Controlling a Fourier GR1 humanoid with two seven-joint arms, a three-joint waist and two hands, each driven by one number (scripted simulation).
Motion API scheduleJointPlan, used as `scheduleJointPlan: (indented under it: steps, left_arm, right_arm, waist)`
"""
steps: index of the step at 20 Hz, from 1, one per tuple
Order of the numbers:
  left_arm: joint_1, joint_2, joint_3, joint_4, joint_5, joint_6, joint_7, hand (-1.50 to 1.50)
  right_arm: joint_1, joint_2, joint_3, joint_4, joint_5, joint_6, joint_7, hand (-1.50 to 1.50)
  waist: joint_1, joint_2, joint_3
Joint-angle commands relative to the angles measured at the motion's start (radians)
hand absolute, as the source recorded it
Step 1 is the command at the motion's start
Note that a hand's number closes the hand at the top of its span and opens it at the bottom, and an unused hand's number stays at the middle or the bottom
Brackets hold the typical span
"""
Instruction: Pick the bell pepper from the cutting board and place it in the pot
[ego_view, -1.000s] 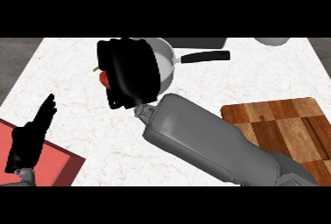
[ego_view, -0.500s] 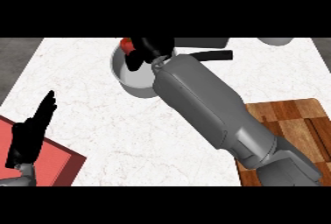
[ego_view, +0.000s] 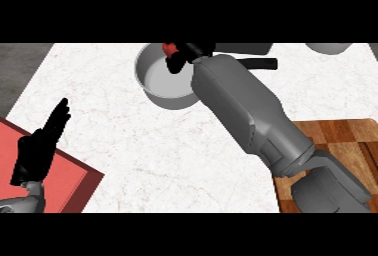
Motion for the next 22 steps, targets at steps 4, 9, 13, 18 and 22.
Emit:
scheduleJointPlan:
  steps: [4, 9, 13, 18, 22]
  left_arm:
    - [-0.010, -0.006, -0.016, -0.002, -0.008, -0.006, 0.010, 0.00]
    - [-0.040, -0.036, -0.044, 0.011, -0.037, 0.021, 0.016, 0.00]
    - [-0.042, -0.021, -0.039, -0.003, -0.023, -0.004, 0.023, 0.00]
    - [-0.030, -0.005, -0.008, -0.001, -0.003, -0.010, 0.024, 0.00]
    - [-0.011, -0.013, 0.001, 0.012, -0.004, 0.002, 0.001, 0.00]
  right_arm:
    - [0.001, 0.000, -0.097, 0.119, -0.098, -0.016, -0.084, -1.50]
    - [-0.018, 0.000, -0.172, 0.133, -0.182, 0.042, -0.172, -1.50]
    - [0.011, 0.000, -0.199, 0.150, -0.212, -0.001, -0.255, -1.50]
    - [0.004, -0.002, -0.345, 0.049, -0.342, -0.075, -0.416, -1.50]
    - [0.031, -0.006, -0.454, 0.017, -0.462, -0.047, -0.515, -1.50]
  waist:
    - [0.031, 0.012, 0.001]
    - [0.034, 0.018, 0.001]
    - [0.042, 0.016, 0.001]
    - [0.022, 0.012, 0.003]
    - [0.003, 0.004, 0.003]
